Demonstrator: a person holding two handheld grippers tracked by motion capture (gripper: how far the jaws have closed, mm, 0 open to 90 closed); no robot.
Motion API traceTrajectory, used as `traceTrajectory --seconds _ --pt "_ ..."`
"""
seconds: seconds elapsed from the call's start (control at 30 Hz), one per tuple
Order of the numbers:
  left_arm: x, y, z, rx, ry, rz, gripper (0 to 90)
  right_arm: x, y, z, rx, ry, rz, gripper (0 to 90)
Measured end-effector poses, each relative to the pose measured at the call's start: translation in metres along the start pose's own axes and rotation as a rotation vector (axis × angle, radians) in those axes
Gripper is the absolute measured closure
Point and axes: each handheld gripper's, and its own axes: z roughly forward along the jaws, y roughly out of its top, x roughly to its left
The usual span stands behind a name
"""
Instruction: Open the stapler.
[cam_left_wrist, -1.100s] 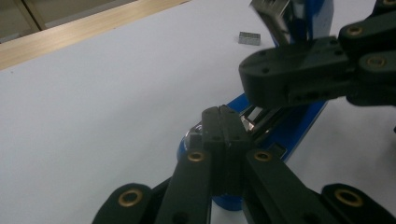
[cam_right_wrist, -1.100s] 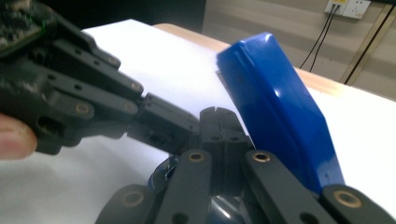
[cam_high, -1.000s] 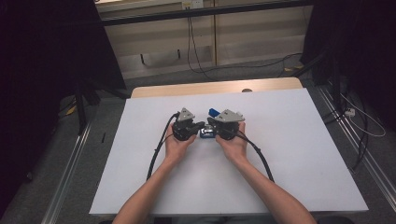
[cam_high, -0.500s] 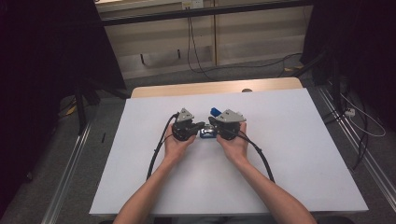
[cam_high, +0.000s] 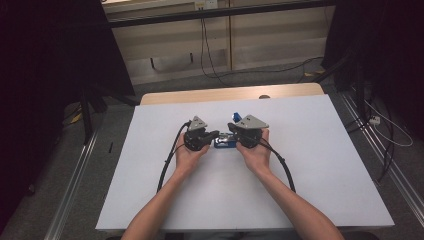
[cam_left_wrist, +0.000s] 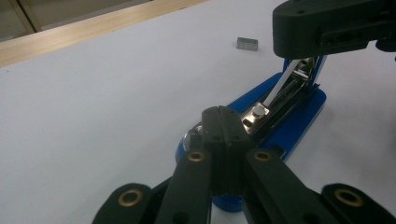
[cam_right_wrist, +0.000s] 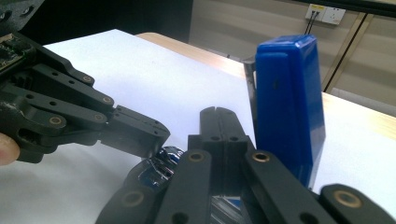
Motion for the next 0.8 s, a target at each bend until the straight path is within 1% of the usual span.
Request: traceTrajectory --seconds 0.13,0.27,0.33,0.47,0.57,0.8 --pt "-0.001 0.0 0.0 -0.001 0.003 -0.003 90.0 -0.002 0.0 -0.002 -0.001 -0.01 -0.003 90.0" --pt "0.0 0.0 0.0 -0.001 0.001 0.001 90.0 -0.006 0.001 -0.004 -0.007 -0.02 0.008 90.0" --pt "0.0 0.0 0.0 0.0 0.001 0.003 90.0 -0.008 0.001 -0.005 -0.006 -0.017 0.015 90.0" --pt "-0.001 0.0 0.0 0.002 0.001 0.007 90.0 -0.008 0.0 -0.006 -0.008 -0.017 0.01 90.0" --pt "0.0 0.0 0.0 0.001 0.001 0.003 90.0 -0.009 0.0 -0.007 -0.01 -0.018 0.017 90.0" --pt "0.0 0.001 0.0 0.008 -0.001 0.002 90.0 -0.014 0.0 -0.012 -0.01 -0.032 0.019 90.0"
